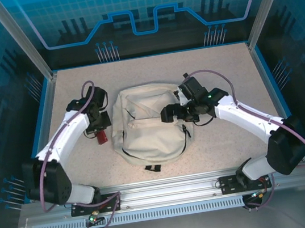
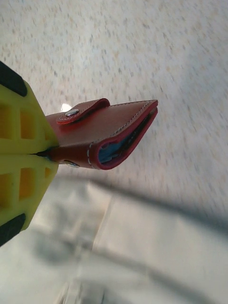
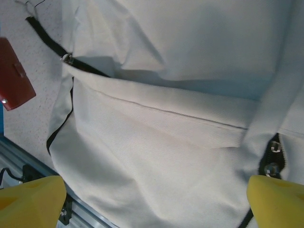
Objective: Pack the student bag
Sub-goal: Pick up the card holder from the middle-left of the table, then pass the card holder.
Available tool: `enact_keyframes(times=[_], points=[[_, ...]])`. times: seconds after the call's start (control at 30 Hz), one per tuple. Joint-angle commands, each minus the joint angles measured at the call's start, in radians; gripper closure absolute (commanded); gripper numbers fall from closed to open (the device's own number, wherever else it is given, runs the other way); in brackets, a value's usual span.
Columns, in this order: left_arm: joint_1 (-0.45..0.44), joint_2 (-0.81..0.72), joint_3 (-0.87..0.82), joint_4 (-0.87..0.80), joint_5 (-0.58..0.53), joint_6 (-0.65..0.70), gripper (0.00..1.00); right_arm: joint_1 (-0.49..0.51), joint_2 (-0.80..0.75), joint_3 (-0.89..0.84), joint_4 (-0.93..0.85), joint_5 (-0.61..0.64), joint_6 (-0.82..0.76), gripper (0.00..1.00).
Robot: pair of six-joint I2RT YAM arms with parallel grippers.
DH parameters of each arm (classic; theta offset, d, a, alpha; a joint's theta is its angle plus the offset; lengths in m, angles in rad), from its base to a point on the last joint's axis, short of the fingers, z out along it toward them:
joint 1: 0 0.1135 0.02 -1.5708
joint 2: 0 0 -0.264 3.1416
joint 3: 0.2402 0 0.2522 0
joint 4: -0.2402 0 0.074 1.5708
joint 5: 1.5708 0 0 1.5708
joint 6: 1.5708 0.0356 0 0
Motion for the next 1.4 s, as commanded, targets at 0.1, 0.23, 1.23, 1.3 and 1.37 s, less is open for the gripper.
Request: enact_keyframes(times=[0.1, 0.23, 1.23, 1.3, 1.37], points=[[-0.126, -0.087, 0.085, 0.076, 0.266, -0.075, 1.0, 0.05, 0.007, 0.034, 0.087, -0.077, 0.006, 0.02], [-0.175, -0.119, 0.07, 0.223, 0.412, -0.17, 1.0, 0.051, -0.013, 0.041, 0.117, -0.1, 0.004, 0.03], [-0.244, 0.001, 0.061, 0.373, 0.48, -0.559, 0.93, 0.237, 0.128, 0.097, 0.312, 0.276, -0.31, 0.76], [-0.24, -0.012, 0.065, 0.364, 0.476, -0.544, 0.77, 0.222, 0.109, 0.079, 0.311, 0.276, -0.285, 0.84], [-0.225, -0.03, 0.06, 0.364, 0.465, -0.528, 0.6, 0.207, 0.067, 0.041, 0.311, 0.279, -0.26, 0.86]])
